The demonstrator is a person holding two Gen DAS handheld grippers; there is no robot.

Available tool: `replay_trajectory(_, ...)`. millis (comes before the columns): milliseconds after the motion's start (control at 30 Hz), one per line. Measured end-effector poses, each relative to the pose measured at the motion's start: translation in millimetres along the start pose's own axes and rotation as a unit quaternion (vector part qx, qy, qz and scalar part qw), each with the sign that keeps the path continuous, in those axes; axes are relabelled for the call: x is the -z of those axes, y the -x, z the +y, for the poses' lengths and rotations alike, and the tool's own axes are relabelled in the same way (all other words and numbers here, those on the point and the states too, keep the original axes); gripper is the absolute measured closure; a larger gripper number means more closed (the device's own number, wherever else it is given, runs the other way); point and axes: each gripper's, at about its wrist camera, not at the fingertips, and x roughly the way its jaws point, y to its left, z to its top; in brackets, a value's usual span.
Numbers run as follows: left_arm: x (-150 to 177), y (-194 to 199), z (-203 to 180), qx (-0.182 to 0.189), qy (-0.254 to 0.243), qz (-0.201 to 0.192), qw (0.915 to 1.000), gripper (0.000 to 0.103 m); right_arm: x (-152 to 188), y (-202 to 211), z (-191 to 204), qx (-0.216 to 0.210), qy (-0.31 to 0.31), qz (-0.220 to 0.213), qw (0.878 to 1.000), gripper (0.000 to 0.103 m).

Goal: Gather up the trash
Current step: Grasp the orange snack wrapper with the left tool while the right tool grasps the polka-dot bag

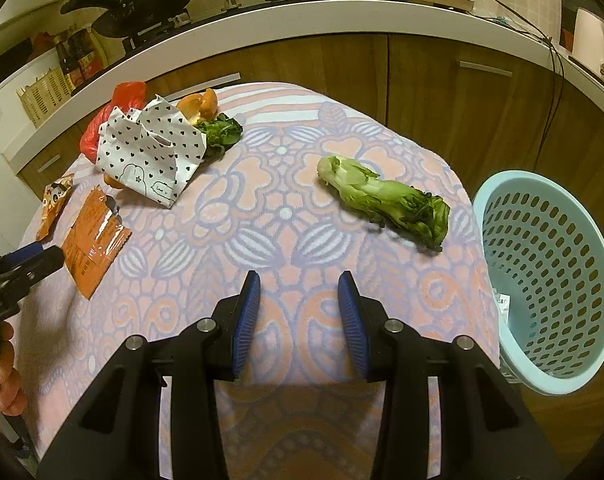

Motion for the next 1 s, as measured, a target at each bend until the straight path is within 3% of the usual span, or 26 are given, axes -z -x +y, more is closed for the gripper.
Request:
replay_trajectory(133, -11, -13, -9, 0.027, -0.02, 0.019, 0.9993, 0.012, 1, 1, 0, 0.001, 0.003, 0.0, 1.0, 0.066)
replay_trajectory(400, -14, -40, -23, -0.001, -0.054, 0.032, 0.998, 0.02, 0, 0, 4, 0.004, 0.014, 0.002, 1.0, 0.066)
replay_trajectory(533, -12, -40, -32, -0.009, -0.068, 0.02, 0.9974, 0.038, 0, 1, 5, 0.005, 0.016, 0.002, 1.0, 0.066)
replay_trajectory(567, -12, -40, -32, -0.012, -0.067, 0.017, 0.9975, 0.041, -1, 2, 6, 0.003, 0.017, 0.002, 1.0, 0.066)
replay_trajectory(633, -11, -37, -30, -0.016, -0.064, 0.01, 0.9977, 0.057, -3, 5, 10, -0.005, 0.021, -0.002, 1.0, 0.066)
replay_trajectory(767, -11, -29, -22, -0.011, -0.046, -0.005, 0.9989, 0.075, -16, 15, 30, -0.016, 0.04, -0.019, 0.999, 0.066)
replay_trajectory(867, -12, -22, -12, 0.001, -0.022, -0.021, 0.9995, 0.079, -30, 17, 50, -0.029, 0.056, -0.024, 0.998, 0.066)
replay_trajectory(933, -13, -20, -6, 0.003, -0.007, -0.03, 0.9995, 0.092, -38, 15, 61, -0.039, 0.064, -0.025, 0.997, 0.066)
replay_trajectory(1000, -13, -16, 0, 0.001, 0.01, -0.039, 0.9992, 0.092, -47, 9, 72, -0.048, 0.07, -0.024, 0.996, 0.065)
